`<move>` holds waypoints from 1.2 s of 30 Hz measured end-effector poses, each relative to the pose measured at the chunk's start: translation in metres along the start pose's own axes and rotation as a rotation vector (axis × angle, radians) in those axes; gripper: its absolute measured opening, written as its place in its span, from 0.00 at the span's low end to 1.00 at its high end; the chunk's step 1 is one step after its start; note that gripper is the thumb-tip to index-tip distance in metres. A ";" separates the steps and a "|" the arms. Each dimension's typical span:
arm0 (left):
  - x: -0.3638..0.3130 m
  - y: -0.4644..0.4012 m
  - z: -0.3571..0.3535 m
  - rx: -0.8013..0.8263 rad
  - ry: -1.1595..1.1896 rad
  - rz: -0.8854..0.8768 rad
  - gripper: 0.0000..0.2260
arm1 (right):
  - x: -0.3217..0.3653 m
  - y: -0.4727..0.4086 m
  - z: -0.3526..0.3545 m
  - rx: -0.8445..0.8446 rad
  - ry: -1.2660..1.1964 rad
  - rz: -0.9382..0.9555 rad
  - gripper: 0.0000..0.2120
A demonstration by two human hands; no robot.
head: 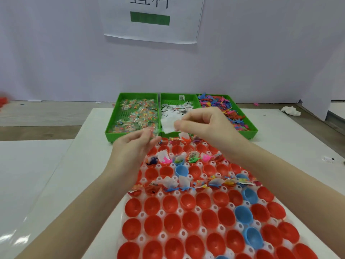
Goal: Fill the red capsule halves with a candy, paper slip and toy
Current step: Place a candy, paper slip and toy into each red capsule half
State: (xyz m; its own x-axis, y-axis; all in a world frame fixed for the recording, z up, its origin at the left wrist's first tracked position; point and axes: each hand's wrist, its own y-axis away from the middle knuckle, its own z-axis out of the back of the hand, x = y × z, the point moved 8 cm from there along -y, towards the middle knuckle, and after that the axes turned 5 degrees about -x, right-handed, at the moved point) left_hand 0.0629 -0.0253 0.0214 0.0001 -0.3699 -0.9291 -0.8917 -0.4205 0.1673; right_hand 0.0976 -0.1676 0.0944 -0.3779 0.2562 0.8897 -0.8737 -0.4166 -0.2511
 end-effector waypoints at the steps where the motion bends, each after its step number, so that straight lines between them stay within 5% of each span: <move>1: 0.003 0.013 -0.005 0.068 0.051 0.054 0.06 | 0.002 0.007 -0.005 0.019 0.016 0.006 0.08; 5: 0.001 0.051 -0.010 0.207 0.114 0.090 0.09 | 0.006 0.028 -0.018 0.083 0.047 0.013 0.07; 12: -0.002 0.074 0.006 0.151 0.040 0.051 0.12 | 0.007 0.045 -0.029 0.036 0.102 0.045 0.13; 18: -0.011 0.089 0.013 0.105 -0.056 -0.135 0.12 | 0.013 0.059 -0.032 0.007 0.157 0.090 0.09; 22: -0.011 0.090 0.020 0.057 -0.039 -0.138 0.13 | 0.012 0.062 -0.030 0.038 -0.013 -0.026 0.06; 25: -0.010 0.094 0.017 0.063 -0.029 -0.124 0.09 | 0.003 0.064 -0.035 0.151 -0.340 -0.238 0.16; 31: -0.018 0.104 0.011 0.029 -0.103 -0.234 0.14 | 0.007 0.075 -0.033 0.197 -0.593 -0.210 0.20; 36: -0.028 0.109 0.006 0.071 -0.244 -0.385 0.07 | 0.017 0.078 -0.025 0.078 -0.412 -0.032 0.22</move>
State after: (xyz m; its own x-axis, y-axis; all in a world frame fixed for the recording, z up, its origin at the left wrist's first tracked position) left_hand -0.0369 -0.0565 0.0634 0.2382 0.0112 -0.9712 -0.8767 -0.4279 -0.2199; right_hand 0.0149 -0.1738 0.0802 -0.1831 -0.0940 0.9786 -0.8511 -0.4830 -0.2056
